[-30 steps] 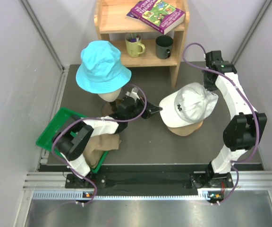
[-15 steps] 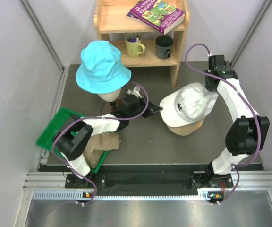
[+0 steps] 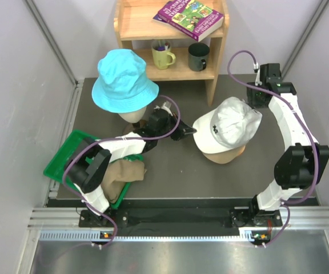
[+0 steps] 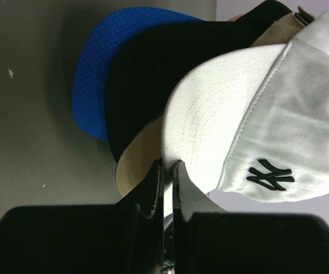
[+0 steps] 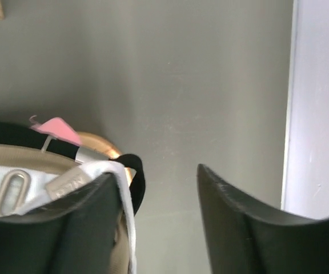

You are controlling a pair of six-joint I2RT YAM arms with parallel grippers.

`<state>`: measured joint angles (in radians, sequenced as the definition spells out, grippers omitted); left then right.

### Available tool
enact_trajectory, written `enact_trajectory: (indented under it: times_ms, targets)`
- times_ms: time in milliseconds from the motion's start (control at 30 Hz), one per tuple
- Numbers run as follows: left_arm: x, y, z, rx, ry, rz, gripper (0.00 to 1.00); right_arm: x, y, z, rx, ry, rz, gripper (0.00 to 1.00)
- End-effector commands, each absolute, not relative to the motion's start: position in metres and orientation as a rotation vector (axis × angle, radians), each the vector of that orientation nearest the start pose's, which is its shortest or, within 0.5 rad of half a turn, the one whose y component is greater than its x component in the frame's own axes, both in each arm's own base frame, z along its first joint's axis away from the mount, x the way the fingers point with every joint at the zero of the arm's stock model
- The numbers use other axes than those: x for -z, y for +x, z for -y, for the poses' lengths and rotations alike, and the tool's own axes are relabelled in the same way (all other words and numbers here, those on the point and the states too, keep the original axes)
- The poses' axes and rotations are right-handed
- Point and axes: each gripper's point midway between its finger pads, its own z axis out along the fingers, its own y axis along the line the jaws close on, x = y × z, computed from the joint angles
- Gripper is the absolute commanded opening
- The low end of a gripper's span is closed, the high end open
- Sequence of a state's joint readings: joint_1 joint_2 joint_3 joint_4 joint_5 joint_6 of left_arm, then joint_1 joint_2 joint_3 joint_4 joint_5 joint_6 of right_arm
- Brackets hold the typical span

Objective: Stack the hats

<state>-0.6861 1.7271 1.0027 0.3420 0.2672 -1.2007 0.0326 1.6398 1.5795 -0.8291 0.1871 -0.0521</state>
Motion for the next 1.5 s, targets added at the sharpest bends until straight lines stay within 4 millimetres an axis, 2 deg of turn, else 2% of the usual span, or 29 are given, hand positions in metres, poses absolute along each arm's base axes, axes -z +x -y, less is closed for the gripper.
enact_trajectory:
  times_ms: [0,100,200,400,567,700,733,867,967,1200,1300,1400,1467]
  targets:
    - [-0.138,0.342,0.365,1.223,-0.436,-2.284,0.0,-0.209,0.365,-0.028,-0.043,-0.131,-2.574,0.69]
    - [-0.136,0.343,0.363,1.206,-0.446,-2.297,0.0,-0.221,0.356,-0.035,-0.099,-0.119,-2.553,0.84]
    - [-0.138,0.344,0.364,1.198,-0.439,-2.297,0.0,-0.238,0.35,-0.041,-0.151,-0.057,-2.516,0.92]
    - [-0.143,0.344,0.364,1.202,-0.418,-2.294,0.0,-0.258,0.339,-0.032,-0.133,0.086,-2.483,0.95]
    - [-0.148,0.346,0.361,1.208,-0.41,-2.288,0.0,-0.267,0.331,0.005,-0.04,0.281,-2.449,0.95]
    - [-0.152,0.348,0.361,1.213,-0.386,-2.282,0.0,-0.282,0.323,0.004,-0.07,0.297,-2.367,0.95]
    - [-0.151,0.349,0.36,1.211,-0.387,-2.283,0.0,-0.281,0.321,0.003,-0.072,0.304,-2.361,0.95]
    - [-0.142,0.349,0.357,1.202,-0.397,-2.313,0.0,-0.256,0.313,0.001,-0.087,0.336,-2.414,0.91]
    - [-0.137,0.35,0.354,1.171,-0.399,-2.332,0.0,-0.249,0.311,0.001,-0.09,0.369,-2.418,0.89]
    - [-0.115,0.346,0.347,1.053,-0.369,-2.432,0.0,-0.252,0.304,0.004,-0.079,0.404,-2.391,0.9]
    - [-0.118,0.346,0.349,1.068,-0.35,-2.428,0.0,-0.256,0.304,0.004,-0.079,0.405,-2.373,0.92]
    - [-0.133,0.345,0.353,1.12,-0.333,-2.394,0.0,-0.264,0.303,0.001,-0.103,0.394,-2.36,0.93]
    - [-0.142,0.345,0.353,1.135,-0.319,-2.375,0.16,-0.271,0.303,-0.001,-0.117,0.379,-2.344,0.94]
